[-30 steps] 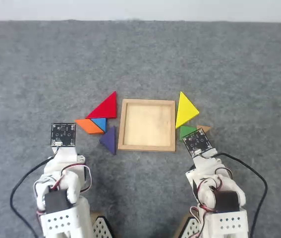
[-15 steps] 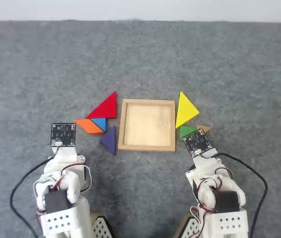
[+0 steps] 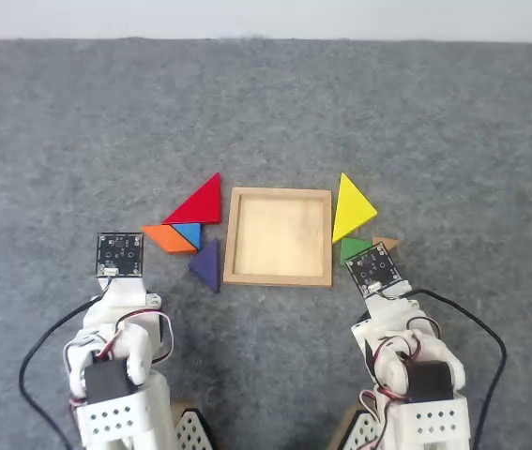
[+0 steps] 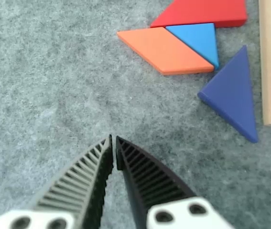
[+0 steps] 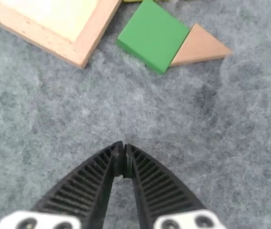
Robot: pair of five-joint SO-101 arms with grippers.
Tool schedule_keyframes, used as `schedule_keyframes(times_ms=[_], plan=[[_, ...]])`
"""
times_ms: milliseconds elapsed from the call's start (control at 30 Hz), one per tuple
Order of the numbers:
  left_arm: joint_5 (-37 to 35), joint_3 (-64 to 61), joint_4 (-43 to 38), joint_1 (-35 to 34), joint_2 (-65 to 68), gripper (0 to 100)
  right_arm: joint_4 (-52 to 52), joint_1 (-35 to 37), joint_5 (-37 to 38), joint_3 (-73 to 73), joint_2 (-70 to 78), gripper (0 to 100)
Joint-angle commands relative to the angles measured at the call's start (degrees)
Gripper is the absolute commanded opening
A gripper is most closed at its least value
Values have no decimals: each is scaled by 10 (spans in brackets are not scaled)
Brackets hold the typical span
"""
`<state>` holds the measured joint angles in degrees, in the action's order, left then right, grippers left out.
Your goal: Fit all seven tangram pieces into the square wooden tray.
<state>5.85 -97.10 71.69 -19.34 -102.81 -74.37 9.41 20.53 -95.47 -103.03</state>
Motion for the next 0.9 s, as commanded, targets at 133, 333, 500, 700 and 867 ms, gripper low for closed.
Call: schedule_keyframes(times_ms=[133, 333, 500, 700, 867], plan=[[5, 6, 3, -1, -9, 15, 4, -5, 4, -10, -7, 8], [5, 6, 3, -1, -9, 15, 4, -5, 4, -10, -7, 8], [5, 6, 3, -1, -9, 15, 4, -5, 4, -10, -7, 8], [5, 6, 3, -3, -9, 15, 4, -3, 4, -10, -7, 8], [5, 6, 3, -3, -9, 15, -7, -2, 3, -10, -7, 8]])
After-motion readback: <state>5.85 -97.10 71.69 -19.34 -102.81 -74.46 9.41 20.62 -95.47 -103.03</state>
